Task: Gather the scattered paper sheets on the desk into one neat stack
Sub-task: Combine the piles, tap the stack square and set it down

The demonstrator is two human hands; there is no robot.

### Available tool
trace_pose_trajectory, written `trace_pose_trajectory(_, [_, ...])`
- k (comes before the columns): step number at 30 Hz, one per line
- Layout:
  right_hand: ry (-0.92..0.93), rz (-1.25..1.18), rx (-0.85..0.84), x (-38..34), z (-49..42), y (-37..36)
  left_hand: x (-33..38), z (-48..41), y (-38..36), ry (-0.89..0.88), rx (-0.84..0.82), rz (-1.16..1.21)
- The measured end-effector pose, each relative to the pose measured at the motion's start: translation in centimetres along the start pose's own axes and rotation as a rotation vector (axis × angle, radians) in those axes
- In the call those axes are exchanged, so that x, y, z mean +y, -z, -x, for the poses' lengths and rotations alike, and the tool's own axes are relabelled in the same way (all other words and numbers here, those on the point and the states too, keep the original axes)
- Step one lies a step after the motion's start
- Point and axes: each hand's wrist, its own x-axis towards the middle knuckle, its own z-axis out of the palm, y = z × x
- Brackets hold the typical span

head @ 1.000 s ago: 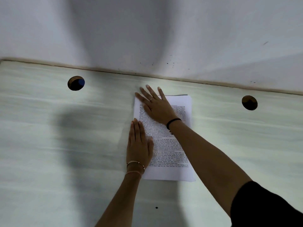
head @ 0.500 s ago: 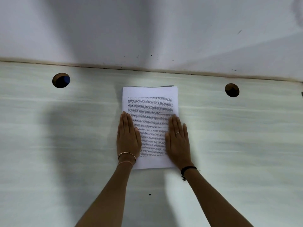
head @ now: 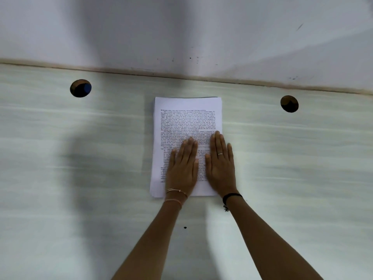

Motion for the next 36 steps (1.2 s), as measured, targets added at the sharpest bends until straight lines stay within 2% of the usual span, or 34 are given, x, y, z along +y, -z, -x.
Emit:
trace_pose_trajectory(10, [0.001,-0.027,0.011,0.1,0.1,0.1,-7.0,1.1,2.1,0.095,0.018,0.032])
trace_pose_trajectory(16, [0.0,0.089,0.028,-0.5,0.1,0.2,-6.9,1.0,2.5,0.14,0.011,0.035])
trace_pose_trajectory(18, [0.146,0.082,-0.014,-1.8,0.6,-0.1,-6.9,1.0,2.6,0.148,0.008,0.034])
trace_pose_trajectory(21, [0.452,0.067,-0.192,-4.8,1.2,-1.1,-7.1,1.0,2.5,0.131,0.006,0.019])
trace_pose_trajectory(23, [0.489,0.102,-0.197,-4.8,-1.1,-1.3,-7.1,0.9,2.5,0.125,0.01,0.033])
trace_pose_trajectory(29, [0.353,0.141,-0.113,-1.4,-8.8,-0.8,-7.2,0.7,2.3,0.112,0.028,0.063])
trace_pose_trajectory(36, [0.028,0.074,-0.067,2.2,-13.6,0.3,-7.0,1.2,1.8,0.11,0.022,0.104])
